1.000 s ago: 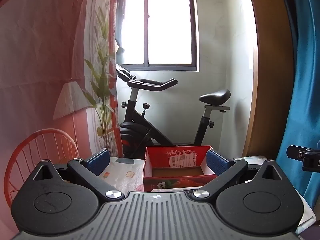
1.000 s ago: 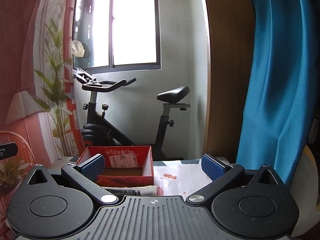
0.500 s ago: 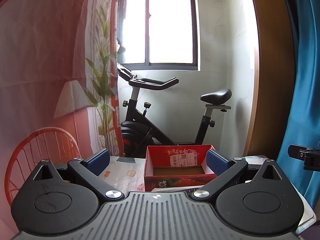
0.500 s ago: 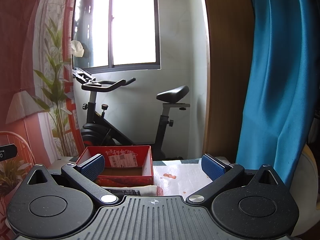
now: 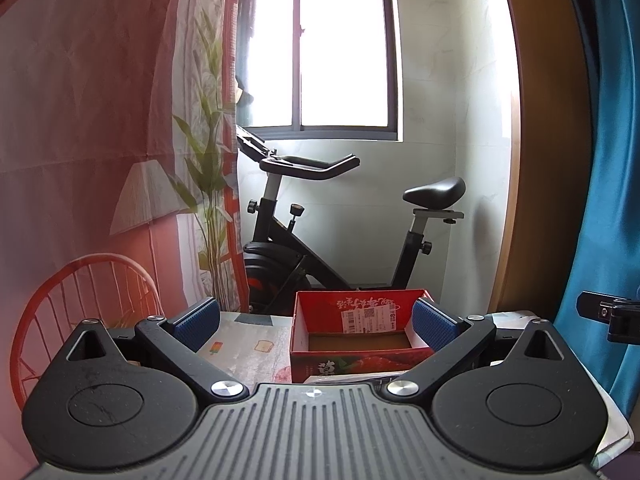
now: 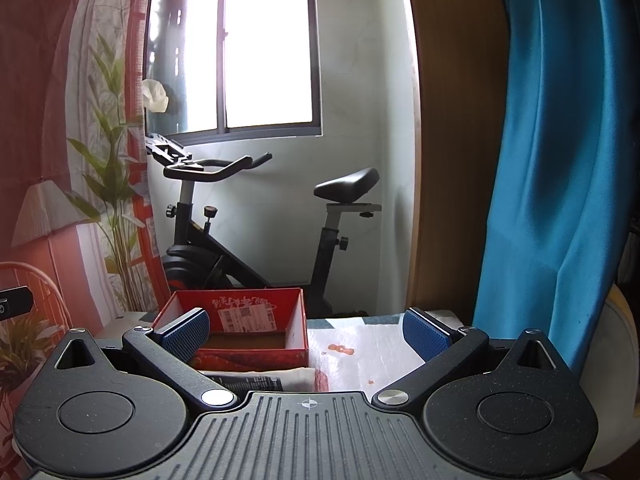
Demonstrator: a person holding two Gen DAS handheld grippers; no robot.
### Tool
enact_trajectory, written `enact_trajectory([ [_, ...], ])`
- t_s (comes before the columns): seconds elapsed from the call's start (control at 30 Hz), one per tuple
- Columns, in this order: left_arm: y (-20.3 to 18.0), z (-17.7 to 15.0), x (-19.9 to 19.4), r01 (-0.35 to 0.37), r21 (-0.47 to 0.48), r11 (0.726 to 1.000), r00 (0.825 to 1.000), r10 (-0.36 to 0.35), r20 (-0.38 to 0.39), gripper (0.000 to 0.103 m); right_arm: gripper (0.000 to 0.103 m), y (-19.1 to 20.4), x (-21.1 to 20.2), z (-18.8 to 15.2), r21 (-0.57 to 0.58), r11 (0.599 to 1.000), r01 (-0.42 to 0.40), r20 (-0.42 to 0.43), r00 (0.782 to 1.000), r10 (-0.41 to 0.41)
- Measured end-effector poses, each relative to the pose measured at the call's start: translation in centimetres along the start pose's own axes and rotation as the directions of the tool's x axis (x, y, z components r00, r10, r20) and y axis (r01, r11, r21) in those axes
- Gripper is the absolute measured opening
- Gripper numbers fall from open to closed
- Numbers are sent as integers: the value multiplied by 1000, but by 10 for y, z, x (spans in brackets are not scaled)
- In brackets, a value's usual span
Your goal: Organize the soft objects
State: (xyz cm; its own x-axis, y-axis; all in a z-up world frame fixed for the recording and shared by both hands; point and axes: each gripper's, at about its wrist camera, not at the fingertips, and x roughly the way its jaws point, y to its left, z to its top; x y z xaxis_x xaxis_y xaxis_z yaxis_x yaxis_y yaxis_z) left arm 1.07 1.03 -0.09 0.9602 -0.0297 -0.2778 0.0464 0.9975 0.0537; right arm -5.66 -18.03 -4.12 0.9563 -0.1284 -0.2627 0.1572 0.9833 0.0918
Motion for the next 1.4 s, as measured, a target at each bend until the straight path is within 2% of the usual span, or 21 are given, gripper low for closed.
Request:
enact_trajectory([
  [1.4,-1,-1,3,1,1,1000,1000,-1,-6,103,103,2,3,1,8,1000,-3,-9,1000,3],
])
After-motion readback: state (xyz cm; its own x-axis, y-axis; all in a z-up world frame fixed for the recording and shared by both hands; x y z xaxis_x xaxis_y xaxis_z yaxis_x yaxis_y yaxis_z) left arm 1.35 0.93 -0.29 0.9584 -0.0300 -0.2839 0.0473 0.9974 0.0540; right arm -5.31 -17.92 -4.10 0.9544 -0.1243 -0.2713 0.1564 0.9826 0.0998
